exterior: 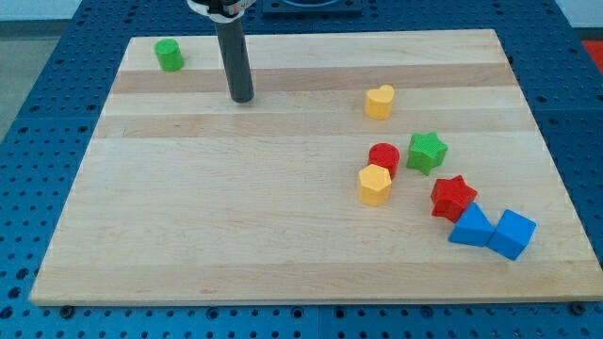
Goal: Place your hand to the right of the yellow heart
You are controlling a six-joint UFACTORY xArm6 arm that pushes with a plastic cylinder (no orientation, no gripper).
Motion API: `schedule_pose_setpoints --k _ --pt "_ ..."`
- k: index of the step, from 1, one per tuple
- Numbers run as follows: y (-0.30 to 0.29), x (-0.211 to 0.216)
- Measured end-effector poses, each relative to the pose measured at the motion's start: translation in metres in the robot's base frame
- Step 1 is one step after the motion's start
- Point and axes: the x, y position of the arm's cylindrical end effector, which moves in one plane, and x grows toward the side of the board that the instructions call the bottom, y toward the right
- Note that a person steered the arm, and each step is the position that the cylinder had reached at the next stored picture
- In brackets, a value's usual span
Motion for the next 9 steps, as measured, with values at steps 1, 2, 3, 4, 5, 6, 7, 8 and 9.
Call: schedule_pose_setpoints --k 1,2,3,4,5,6,7,8,9 --pt "0.000 0.000" --pt "0.000 0.000" --pt "0.000 -0.009" --pt "0.005 -0.109" --pt "0.034 -0.139" --pt "0.156 -0.139" --pt "0.265 -0.130" --pt "0.315 -0.119" --pt "0.327 -0.055"
